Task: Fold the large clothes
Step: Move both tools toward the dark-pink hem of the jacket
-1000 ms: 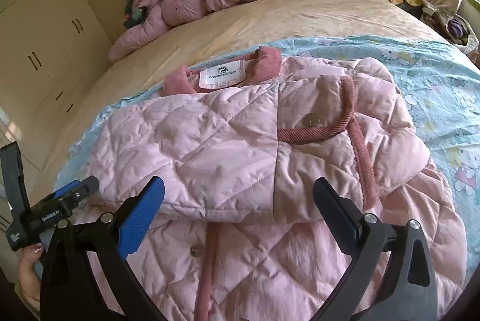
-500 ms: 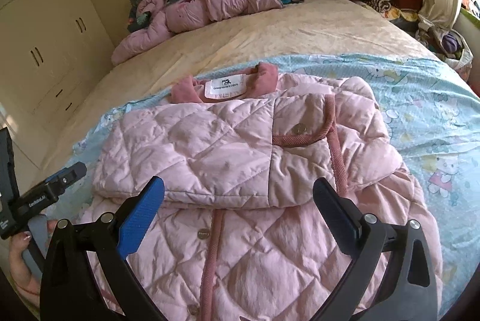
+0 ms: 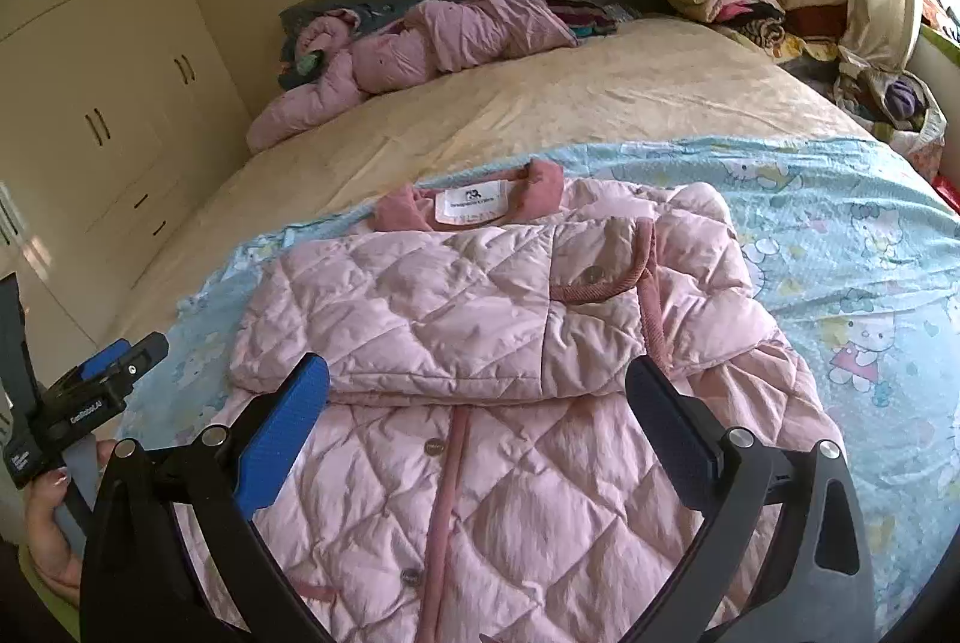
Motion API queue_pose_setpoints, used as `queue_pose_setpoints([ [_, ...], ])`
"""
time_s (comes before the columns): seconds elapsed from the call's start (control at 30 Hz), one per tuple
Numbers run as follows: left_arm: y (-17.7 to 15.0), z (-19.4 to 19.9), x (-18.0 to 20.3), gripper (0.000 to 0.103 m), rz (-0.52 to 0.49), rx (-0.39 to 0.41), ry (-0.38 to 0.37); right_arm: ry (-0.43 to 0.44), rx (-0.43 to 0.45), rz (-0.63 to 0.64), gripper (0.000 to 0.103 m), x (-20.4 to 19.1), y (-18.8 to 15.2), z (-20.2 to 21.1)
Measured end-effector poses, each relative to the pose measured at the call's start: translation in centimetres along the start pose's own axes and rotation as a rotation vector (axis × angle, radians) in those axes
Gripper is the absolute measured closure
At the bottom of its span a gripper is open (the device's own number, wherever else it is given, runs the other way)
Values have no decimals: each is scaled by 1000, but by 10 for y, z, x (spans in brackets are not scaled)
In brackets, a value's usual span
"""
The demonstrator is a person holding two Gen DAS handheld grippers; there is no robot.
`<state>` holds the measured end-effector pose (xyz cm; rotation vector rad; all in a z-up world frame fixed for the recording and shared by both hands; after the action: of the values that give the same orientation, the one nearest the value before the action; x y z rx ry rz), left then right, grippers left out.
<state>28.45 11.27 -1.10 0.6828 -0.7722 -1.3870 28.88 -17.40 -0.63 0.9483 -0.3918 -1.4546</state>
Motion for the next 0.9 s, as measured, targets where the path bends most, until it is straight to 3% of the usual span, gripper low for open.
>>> queue_pose_setpoints([
  [0.23,-8,33,16,9,-7,33,-47,24,31,8,4,-9,0,26],
  [0.9,-43,104,31,9,-21,58,-44,63,83,25,4,-15,-19,107],
])
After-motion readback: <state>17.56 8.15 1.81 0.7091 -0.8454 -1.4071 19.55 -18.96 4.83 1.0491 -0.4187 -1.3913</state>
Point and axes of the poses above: each gripper's, at about its wrist camera, not at the fingertips, and z roughly against the way its jaws point, x to its right, y to its top, the point moved 6 cm from there along -z, roughly the way its jaws point, and after that the axes turned 2 degrees about x, right-handed, at the moved point
